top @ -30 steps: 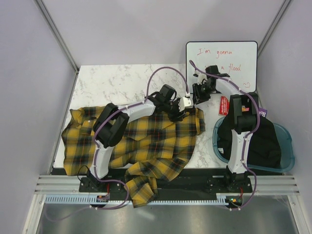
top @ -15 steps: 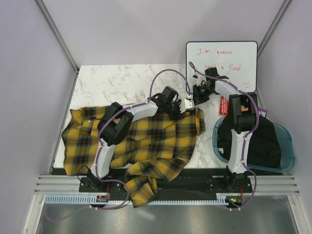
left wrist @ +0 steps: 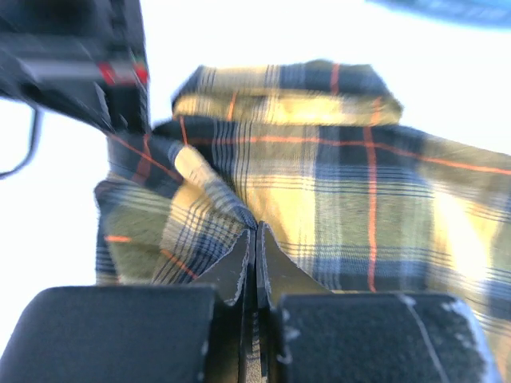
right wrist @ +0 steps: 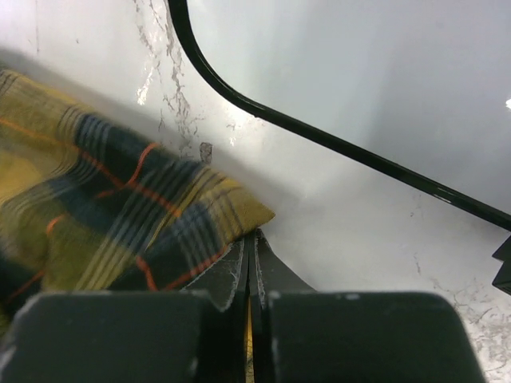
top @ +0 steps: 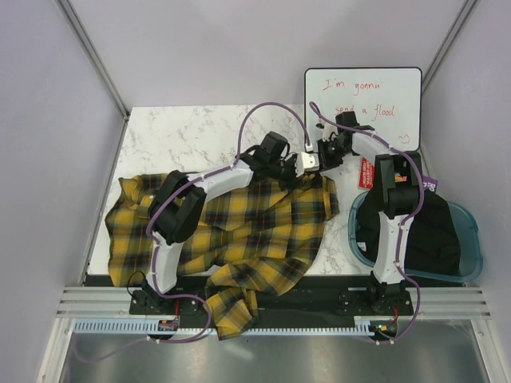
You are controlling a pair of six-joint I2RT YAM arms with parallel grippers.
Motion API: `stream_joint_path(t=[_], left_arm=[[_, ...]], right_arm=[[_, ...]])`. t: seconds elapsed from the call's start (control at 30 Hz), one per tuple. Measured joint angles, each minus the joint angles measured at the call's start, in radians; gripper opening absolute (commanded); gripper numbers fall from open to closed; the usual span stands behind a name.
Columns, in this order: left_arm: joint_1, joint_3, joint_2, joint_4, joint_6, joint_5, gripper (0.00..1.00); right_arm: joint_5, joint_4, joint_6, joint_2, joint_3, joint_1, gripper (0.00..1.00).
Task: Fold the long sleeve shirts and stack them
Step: Fold the shirt
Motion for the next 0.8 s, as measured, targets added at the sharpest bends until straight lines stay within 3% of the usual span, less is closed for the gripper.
stream_joint_path(t=[0.3,0.53,0.63,0.8], left_arm=[[-0.026,-0.058,-0.106,-0.012,-0.002,0.076,0.08],[-0.062,-0.109,-0.061,-0.048,-0.01,0.049,0.4],[-0.052,-0.117,-0.061,-0.056,-0.052,0.046,0.49],[0.048,-0.167,-0.169,-0.097,-0.127,0.066,0.52]], right_arm=[[-0.002,0.013,0.006,-0.002,-0.025,-0.002,0.0],[0.0,0.017,0.008,-0.043,-0.056,-0.013,0.0],[0.008,0.02,0.004,-0.075,-0.071,-0.021,0.0],[0.017,0.023,-0.012,-0.138,-0.093,-0.027,0.02]])
